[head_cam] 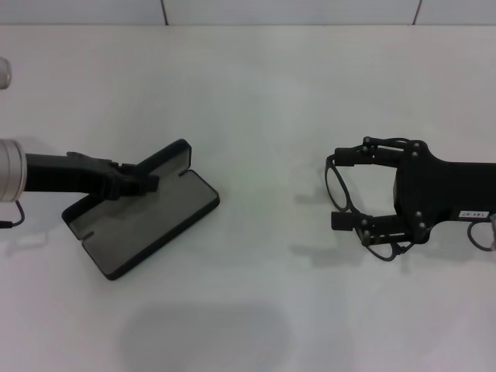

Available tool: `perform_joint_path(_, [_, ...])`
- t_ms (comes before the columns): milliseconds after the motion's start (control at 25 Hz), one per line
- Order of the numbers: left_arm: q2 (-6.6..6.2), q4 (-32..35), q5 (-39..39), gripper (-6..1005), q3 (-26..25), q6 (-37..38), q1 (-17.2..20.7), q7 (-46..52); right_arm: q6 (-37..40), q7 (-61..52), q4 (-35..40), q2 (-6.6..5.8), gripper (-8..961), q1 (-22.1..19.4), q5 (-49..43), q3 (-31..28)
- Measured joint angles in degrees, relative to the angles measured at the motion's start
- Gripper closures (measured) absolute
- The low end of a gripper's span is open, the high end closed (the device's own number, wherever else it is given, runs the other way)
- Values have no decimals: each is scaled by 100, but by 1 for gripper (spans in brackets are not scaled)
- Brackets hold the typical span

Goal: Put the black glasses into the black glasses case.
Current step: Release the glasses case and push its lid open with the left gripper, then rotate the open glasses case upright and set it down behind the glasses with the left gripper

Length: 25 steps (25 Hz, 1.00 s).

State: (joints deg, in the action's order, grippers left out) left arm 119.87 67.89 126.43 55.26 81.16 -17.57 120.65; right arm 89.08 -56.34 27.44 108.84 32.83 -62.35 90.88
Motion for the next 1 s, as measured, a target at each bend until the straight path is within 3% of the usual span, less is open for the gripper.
perform_joint_path(440, [-21,78,35,770,24,-35,-247,-222,420,35,8,-38,126,-15,-139,0])
perform_joint_path(640, [-40,120,42,788,389,-45,-702,-997,512,41,49,-39,126,-43,-254,0])
perform_joint_path(880, [-46,88,150,778,1358,-48,-1169,-3097,620,44,63,-6,126,-101,-402,-10])
perform_joint_path(1000, [-45,55,324,769,1578,13,-1436,-3446,651,44,64,6,126,-217,-407,-32])
